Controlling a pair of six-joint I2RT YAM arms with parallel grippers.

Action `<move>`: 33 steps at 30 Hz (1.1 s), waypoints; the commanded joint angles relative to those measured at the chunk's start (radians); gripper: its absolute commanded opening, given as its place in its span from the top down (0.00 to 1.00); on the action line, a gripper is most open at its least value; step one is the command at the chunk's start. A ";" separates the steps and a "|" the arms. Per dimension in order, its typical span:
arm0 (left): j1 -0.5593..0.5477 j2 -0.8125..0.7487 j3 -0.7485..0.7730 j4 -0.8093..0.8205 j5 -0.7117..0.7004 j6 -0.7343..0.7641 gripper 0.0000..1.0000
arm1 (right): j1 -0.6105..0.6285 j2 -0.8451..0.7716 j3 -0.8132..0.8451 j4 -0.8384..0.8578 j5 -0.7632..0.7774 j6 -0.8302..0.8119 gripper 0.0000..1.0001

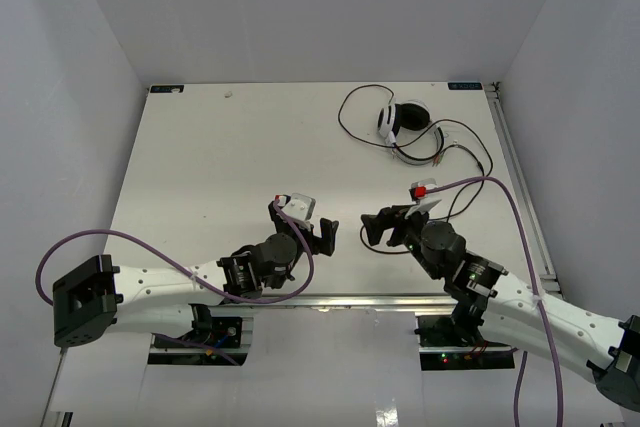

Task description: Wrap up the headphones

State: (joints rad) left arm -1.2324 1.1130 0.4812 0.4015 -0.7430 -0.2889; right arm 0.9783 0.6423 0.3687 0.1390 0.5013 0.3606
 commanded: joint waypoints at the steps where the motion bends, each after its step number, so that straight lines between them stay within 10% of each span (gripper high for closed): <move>1: 0.004 -0.012 0.000 0.026 0.001 0.010 0.02 | 0.003 0.026 0.038 0.025 0.036 0.020 0.10; 15: 0.005 -0.016 -0.006 0.028 -0.058 0.010 0.03 | -0.074 0.178 0.212 -0.062 0.168 -0.074 0.05; 25: 0.004 -0.039 -0.012 0.023 -0.094 0.003 0.04 | -0.601 0.627 0.584 -0.093 -0.197 -0.126 0.23; 33: 0.004 -0.053 -0.021 0.027 -0.078 -0.005 0.04 | -0.711 1.052 0.923 -0.105 -0.462 -0.390 0.39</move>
State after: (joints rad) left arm -1.2324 1.0849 0.4680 0.4133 -0.8204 -0.2821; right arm 0.2886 1.5599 1.1314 0.0327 0.1981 0.1471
